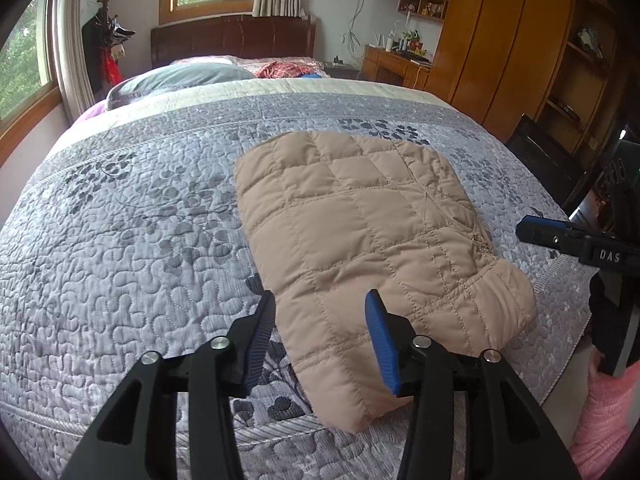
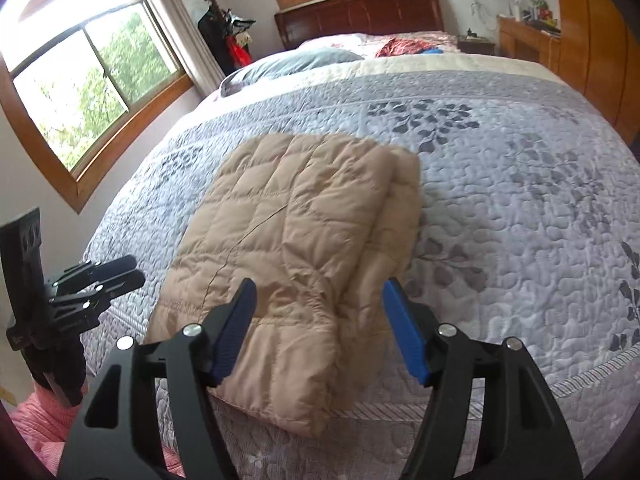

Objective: Fold large clothes
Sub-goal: 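Close both grippers on the sides of the folded coat bundle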

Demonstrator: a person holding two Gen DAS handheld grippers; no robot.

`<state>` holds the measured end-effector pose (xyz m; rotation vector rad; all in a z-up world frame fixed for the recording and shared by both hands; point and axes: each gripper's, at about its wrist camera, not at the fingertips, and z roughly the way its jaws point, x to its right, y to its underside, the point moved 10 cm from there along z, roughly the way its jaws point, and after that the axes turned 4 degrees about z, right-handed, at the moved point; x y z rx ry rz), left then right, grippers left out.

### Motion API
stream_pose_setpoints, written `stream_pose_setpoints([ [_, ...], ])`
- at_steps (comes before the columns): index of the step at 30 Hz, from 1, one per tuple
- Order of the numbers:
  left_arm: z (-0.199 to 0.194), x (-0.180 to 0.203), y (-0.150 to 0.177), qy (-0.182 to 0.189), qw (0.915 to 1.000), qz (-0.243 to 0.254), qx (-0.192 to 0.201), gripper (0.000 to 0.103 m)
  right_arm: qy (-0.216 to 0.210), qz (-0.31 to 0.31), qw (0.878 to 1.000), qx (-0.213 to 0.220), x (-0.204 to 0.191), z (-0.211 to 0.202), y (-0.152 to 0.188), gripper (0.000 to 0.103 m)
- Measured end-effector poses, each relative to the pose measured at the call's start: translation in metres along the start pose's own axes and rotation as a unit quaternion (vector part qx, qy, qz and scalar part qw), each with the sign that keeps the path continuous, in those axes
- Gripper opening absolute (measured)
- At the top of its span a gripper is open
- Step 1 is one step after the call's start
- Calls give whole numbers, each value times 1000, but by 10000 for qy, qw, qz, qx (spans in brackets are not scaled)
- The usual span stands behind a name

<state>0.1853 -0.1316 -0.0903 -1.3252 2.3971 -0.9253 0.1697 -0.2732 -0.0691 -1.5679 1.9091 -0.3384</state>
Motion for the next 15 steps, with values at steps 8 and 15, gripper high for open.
stream_pose_setpoints([
  [8,-7,-17,1,21,9998,-168,96,67,-23,51,9999,111,12,-7,-2,86],
  [15,12,-36,4,543,9965,-629,-93,75,-325,149,9993,-58,11,4,4,90],
])
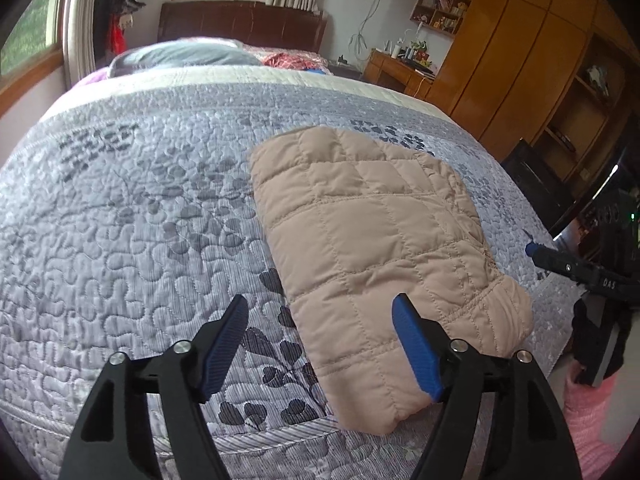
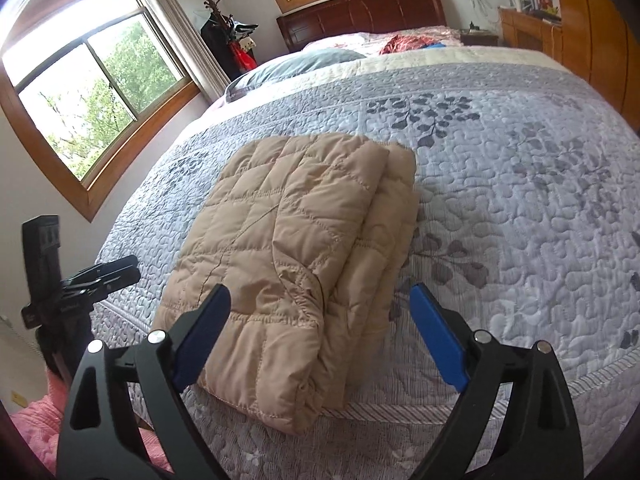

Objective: Fold large clothes
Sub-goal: 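Close both grippers on the sides of the folded coat bundle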

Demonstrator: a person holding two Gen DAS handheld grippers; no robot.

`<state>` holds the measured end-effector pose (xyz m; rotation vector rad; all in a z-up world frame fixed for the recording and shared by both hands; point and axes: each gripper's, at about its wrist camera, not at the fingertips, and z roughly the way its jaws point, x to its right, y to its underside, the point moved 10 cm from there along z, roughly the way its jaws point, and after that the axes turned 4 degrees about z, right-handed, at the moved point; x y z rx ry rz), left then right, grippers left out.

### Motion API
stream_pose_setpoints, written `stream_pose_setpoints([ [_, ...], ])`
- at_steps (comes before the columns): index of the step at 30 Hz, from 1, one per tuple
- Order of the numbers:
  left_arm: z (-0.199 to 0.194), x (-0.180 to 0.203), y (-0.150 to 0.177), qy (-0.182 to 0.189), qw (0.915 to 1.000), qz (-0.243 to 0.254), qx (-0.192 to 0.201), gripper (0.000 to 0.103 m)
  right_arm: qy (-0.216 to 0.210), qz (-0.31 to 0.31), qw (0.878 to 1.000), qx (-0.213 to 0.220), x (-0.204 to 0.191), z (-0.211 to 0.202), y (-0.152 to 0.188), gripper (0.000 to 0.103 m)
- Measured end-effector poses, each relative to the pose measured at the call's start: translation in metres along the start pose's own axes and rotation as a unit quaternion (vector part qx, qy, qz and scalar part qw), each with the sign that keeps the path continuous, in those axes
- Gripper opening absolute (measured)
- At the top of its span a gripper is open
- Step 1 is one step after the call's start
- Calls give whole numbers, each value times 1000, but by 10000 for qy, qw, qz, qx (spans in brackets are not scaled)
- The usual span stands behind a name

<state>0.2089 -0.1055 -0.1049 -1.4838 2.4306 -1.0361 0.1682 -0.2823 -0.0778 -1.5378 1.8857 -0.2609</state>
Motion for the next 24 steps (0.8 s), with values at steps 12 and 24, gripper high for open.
stream_pose_setpoints([
  [12,49,-16,15,1123,9887,-787,-610,78,-975,923,9886,-679,24,42,24,91],
  [24,86,-1,11,1941,9713,-1064,-868,84,-1845,1548,9633,-1182,24,84,40,95],
])
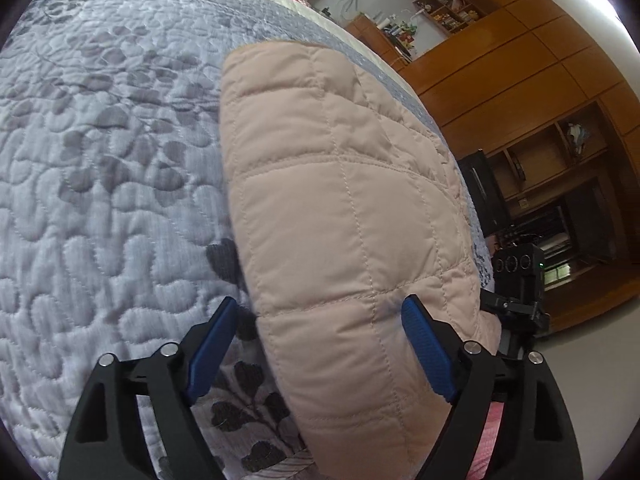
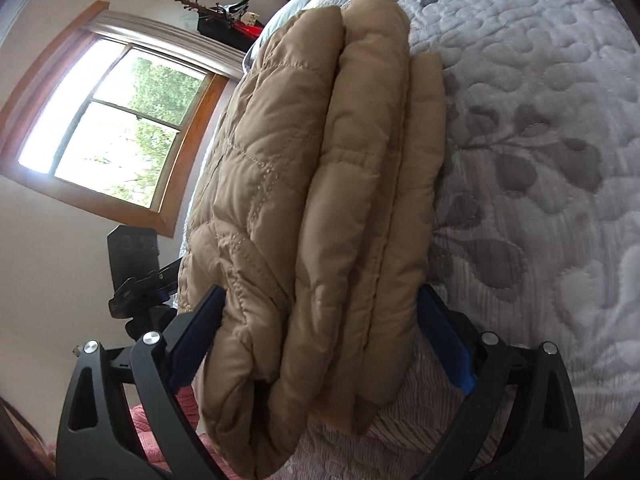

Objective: Fold large clothes
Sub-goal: 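Close both grippers on the sides of the folded coat bundle, then lift the bundle with both grippers, set it down squared, open both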

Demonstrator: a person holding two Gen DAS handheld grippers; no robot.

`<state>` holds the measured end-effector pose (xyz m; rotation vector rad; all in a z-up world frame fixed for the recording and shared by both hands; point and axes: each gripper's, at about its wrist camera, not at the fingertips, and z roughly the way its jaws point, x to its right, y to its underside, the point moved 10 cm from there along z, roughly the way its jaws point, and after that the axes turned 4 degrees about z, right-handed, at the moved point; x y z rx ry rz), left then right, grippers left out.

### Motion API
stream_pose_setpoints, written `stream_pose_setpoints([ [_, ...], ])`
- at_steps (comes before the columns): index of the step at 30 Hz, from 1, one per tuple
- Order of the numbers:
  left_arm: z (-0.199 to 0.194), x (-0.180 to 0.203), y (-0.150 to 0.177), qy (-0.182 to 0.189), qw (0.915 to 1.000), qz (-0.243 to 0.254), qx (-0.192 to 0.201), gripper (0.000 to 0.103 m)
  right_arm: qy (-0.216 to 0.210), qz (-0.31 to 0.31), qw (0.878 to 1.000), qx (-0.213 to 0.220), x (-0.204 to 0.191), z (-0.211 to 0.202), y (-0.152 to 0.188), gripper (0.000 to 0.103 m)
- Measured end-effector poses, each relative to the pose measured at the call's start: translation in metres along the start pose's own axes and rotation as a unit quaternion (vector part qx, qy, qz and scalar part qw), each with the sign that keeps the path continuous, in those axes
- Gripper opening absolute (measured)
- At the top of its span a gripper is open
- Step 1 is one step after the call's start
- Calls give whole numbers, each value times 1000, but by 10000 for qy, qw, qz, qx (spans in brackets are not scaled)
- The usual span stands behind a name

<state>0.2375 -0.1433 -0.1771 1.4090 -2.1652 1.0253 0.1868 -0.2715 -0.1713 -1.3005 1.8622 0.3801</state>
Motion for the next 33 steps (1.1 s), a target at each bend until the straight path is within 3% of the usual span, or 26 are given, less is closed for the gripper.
stream_pose_setpoints([
  [2,9,6,-1,146,9999,4,-82,87,17,-54,10000,-26,-3,2,1,95],
  [6,24,17,-3,81,9998,168,-62,87,58,-165,9998,-37,-7,9,1,89],
  [7,23,19,-3,70,9998,210,-7,85,114,-217,9997,-25,-8,11,1,80],
  [11,14,29,-5,68,9991,375,195,60,118,-443,9989,23,-20,15,3,50],
  [14,5,38,-7,78,9981,475,381,54,295,-807,9961,180,-38,9,6,43],
  [19,-22,48,-14,239,9953,599,725,51,350,-1288,9901,429,-76,-1,6,41],
  [25,-56,56,-36,47,9889,877,1202,50,543,-1872,9790,603,-118,-5,-10,41],
  [33,-89,29,-103,-327,9779,919,1851,50,738,-2405,9652,715,-160,20,-87,41],
])
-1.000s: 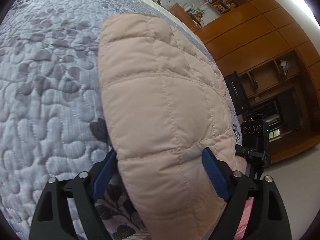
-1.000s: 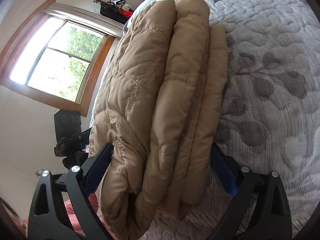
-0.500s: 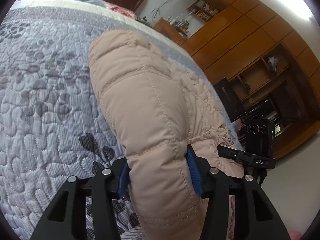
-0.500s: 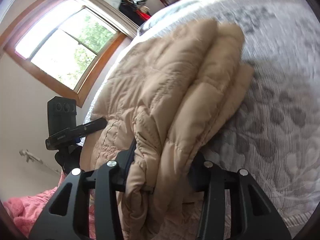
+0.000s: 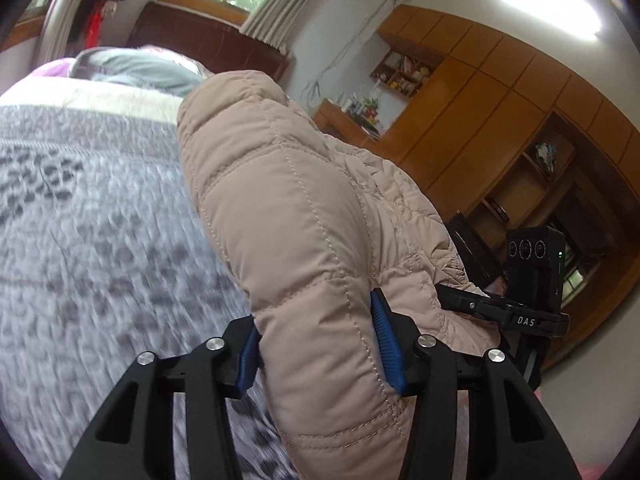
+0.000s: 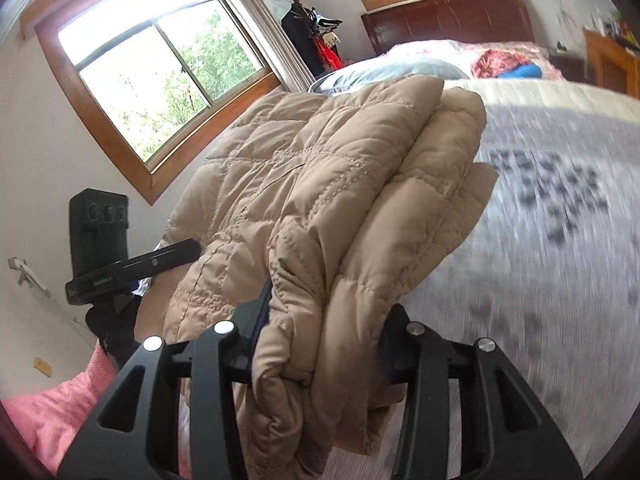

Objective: Fold large clothes

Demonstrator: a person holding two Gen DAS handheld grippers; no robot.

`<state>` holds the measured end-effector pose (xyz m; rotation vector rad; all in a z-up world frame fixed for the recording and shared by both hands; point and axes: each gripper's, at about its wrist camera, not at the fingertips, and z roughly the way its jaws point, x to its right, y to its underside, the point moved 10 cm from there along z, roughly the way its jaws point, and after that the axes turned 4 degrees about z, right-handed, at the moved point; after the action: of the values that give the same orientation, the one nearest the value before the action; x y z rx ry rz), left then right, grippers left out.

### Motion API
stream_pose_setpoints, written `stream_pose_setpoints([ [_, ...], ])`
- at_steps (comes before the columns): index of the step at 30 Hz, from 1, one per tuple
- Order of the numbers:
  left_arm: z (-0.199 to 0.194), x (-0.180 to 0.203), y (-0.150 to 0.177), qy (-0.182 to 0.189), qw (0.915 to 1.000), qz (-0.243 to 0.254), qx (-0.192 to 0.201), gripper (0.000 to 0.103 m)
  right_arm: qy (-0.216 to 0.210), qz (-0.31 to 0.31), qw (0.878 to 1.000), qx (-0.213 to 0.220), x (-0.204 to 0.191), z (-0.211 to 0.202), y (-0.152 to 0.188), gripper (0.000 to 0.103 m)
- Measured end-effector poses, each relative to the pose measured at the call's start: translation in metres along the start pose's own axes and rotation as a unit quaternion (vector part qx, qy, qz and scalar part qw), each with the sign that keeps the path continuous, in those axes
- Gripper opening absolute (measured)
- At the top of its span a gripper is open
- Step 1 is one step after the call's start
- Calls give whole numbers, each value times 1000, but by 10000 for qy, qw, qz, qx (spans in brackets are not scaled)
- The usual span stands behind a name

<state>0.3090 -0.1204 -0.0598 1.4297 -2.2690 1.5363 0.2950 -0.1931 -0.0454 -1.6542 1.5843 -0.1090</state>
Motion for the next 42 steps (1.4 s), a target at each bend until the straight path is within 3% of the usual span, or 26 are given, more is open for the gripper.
stream_pose_setpoints([
  [6,27,-65,-44,-329,9989,-273,180,50,-81,87,9998,-170,22,79,-66,41],
  [10,58,-116,-43,-590,9969,-512,-19,51,-173,341,9981,-483,46,133,-72,41],
  [14,80,-153,-28,-659,9950,-721,-216,56,-293,771,9935,-787,70,175,-56,45],
  [17,80,-153,-25,-692,9958,-560,-221,60,-510,965,9910,-770,74,173,-52,51],
  [20,78,-151,-25,-882,9939,-568,-343,67,-346,1045,9906,-812,77,168,-51,64],
  [23,67,-152,-24,-1014,9917,-680,-400,72,-111,956,9928,-713,71,149,-50,70],
  [32,14,-135,1,-1586,9870,-176,-178,75,84,917,9943,-535,74,93,-17,66],
  [35,15,-137,14,-1876,9818,57,-289,76,257,997,9932,-548,86,95,-8,64],
  [42,30,-152,26,-1896,9806,-17,-502,79,489,1150,9891,-779,98,124,3,62],
])
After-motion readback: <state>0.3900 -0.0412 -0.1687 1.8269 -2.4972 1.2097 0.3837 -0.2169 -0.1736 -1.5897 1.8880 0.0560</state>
